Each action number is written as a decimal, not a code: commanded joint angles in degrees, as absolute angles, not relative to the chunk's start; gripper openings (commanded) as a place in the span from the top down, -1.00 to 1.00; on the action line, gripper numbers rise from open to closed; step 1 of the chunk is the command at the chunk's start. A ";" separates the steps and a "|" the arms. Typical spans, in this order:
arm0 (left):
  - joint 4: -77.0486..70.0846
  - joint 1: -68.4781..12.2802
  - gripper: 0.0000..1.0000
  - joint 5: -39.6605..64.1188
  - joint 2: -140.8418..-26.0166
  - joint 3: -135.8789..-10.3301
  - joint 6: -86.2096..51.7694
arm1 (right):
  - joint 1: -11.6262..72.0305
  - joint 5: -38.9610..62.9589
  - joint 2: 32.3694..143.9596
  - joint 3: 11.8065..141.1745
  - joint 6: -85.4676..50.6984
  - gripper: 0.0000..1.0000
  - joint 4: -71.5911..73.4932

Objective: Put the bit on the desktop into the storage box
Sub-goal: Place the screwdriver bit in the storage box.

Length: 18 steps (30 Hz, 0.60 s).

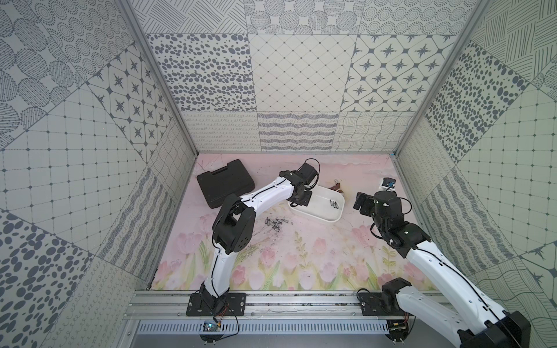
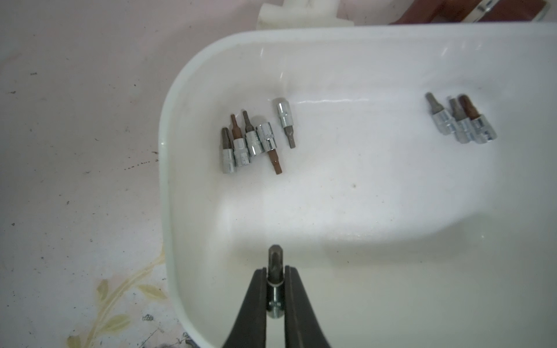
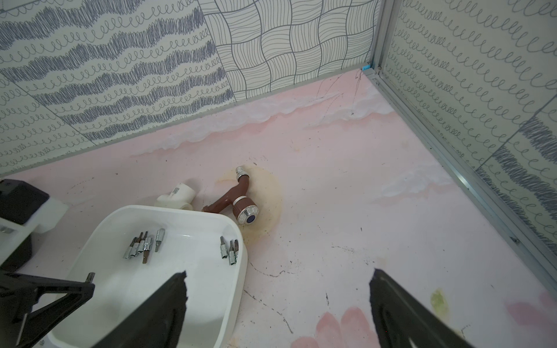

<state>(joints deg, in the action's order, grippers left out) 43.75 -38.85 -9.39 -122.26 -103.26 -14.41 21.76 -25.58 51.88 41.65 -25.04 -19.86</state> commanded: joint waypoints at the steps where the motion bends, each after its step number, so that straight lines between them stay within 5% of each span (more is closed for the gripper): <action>1: 47.33 -38.81 0.79 -13.36 -124.83 -104.72 -11.78 | 21.53 -26.18 50.47 40.75 -25.29 -0.93 -18.19; 18: 47.92 -38.80 0.78 -14.68 -128.45 -105.38 -11.43 | 21.53 -25.67 50.57 40.07 -26.45 -0.93 -18.19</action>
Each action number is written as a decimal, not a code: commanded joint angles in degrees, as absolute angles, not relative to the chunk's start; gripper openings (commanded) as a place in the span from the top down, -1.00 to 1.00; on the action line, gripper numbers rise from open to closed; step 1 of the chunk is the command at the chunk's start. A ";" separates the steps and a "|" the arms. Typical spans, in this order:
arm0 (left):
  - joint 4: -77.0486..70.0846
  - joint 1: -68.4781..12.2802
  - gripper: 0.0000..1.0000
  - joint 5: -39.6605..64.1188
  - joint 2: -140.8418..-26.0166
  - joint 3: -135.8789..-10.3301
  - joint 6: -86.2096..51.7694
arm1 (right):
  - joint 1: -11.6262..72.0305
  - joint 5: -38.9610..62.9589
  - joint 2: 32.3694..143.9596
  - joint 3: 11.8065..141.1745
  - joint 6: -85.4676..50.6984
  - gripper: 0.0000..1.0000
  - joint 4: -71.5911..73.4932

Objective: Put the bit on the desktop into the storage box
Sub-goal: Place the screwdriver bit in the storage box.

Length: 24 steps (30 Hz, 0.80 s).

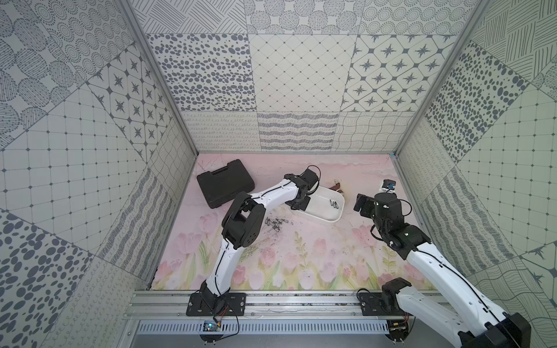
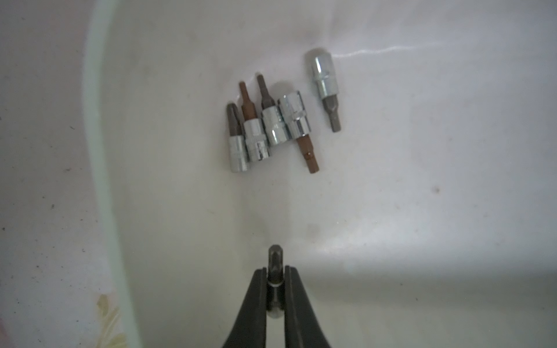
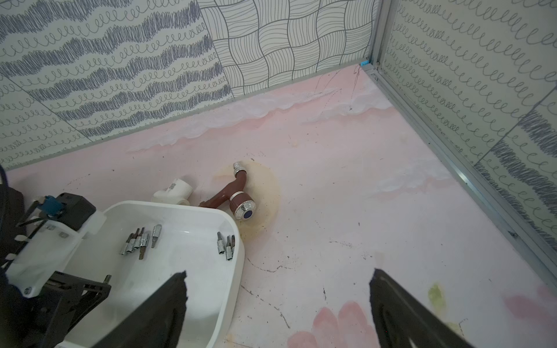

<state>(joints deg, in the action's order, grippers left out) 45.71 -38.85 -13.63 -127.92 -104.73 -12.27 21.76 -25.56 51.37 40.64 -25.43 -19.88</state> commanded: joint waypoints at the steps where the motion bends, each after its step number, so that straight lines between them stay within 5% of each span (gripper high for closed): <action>1: 47.89 -38.88 0.78 -14.68 -128.48 -105.30 -11.51 | 21.53 -25.73 50.53 40.08 -26.46 -0.93 -18.14; 17: 47.77 -38.87 0.66 -14.85 -128.49 -105.29 -11.25 | 21.51 -25.94 50.77 39.73 -26.38 -0.93 -18.15; 24: 48.21 -38.85 0.42 -15.07 -127.03 -105.21 -11.34 | 21.44 -25.21 51.37 39.96 -26.53 -0.93 -18.19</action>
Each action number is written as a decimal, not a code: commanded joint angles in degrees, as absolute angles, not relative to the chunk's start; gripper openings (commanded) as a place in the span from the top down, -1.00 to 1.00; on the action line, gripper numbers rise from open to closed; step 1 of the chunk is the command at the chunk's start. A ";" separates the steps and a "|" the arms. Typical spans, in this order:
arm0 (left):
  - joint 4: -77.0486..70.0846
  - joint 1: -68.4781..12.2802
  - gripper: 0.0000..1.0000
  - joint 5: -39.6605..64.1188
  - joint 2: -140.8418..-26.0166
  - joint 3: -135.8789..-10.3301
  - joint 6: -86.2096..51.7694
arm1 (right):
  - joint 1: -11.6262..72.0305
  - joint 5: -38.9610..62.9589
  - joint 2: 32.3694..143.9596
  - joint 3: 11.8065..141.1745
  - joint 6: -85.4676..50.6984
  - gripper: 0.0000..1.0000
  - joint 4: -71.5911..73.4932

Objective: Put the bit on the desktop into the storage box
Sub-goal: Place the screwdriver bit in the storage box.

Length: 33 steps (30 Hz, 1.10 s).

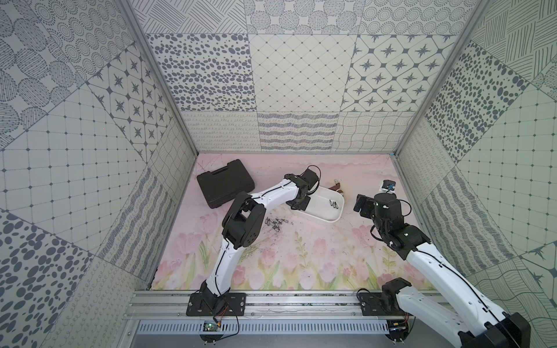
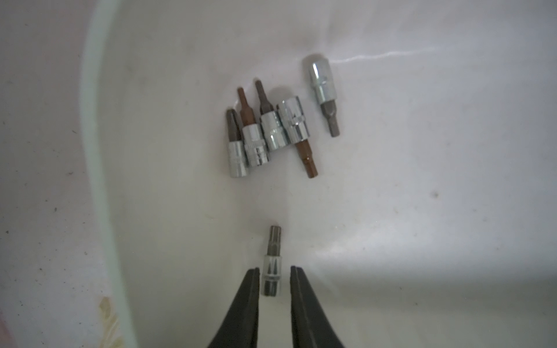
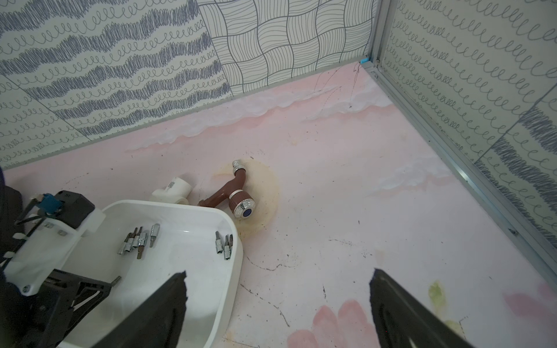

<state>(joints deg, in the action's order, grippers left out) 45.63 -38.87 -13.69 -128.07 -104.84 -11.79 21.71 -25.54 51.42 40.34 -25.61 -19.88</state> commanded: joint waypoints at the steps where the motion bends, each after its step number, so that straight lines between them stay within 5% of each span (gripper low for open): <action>1: 48.30 -38.97 0.38 -15.16 -126.63 -105.17 -11.34 | 21.45 -25.16 51.34 39.99 -26.62 -0.93 -18.18; 33: 43.19 -34.22 -0.26 -13.36 -90.78 -75.73 -18.11 | 20.39 -24.53 54.93 41.59 -24.49 -0.93 -18.18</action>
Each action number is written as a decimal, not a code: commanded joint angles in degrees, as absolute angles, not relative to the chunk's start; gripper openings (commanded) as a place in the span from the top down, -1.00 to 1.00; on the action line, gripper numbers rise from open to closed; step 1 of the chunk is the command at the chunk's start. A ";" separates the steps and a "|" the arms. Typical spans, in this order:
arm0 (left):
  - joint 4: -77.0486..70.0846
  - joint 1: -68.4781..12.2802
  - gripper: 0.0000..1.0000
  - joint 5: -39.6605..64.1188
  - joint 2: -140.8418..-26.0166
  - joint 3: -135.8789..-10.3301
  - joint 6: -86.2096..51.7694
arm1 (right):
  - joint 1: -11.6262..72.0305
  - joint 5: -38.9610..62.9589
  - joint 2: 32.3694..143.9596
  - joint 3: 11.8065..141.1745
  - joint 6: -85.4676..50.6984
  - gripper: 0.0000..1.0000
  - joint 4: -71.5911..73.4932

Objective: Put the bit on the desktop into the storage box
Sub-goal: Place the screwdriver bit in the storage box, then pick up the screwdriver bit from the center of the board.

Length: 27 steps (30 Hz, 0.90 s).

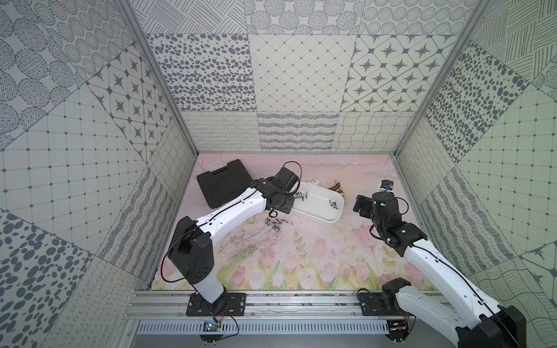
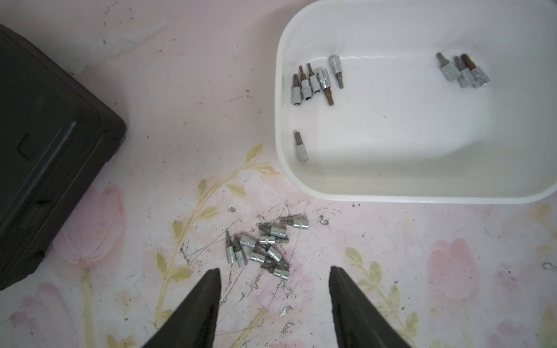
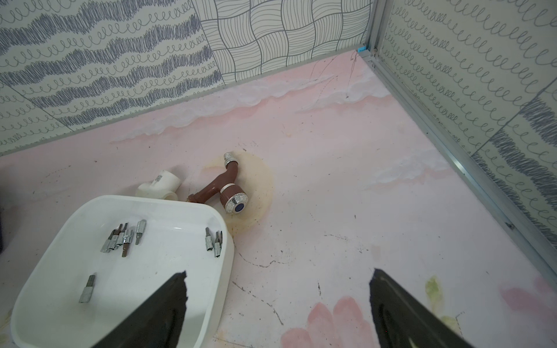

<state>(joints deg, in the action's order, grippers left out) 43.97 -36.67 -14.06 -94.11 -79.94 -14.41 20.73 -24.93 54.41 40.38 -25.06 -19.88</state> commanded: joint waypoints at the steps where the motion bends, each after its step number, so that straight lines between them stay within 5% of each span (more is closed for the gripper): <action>1: 43.16 -33.15 -0.26 -12.81 -90.10 -74.51 -18.31 | 20.38 -24.37 55.11 41.72 -24.49 -0.93 -18.19; 13: 42.45 -23.90 -0.47 -8.02 -89.25 -66.38 -18.06 | 20.04 -24.17 55.01 41.52 -24.26 -0.93 -18.19; 27: 42.70 -21.90 -0.06 -2.29 -100.53 -69.04 -15.91 | 19.82 -24.25 54.41 40.91 -24.17 -0.93 -18.17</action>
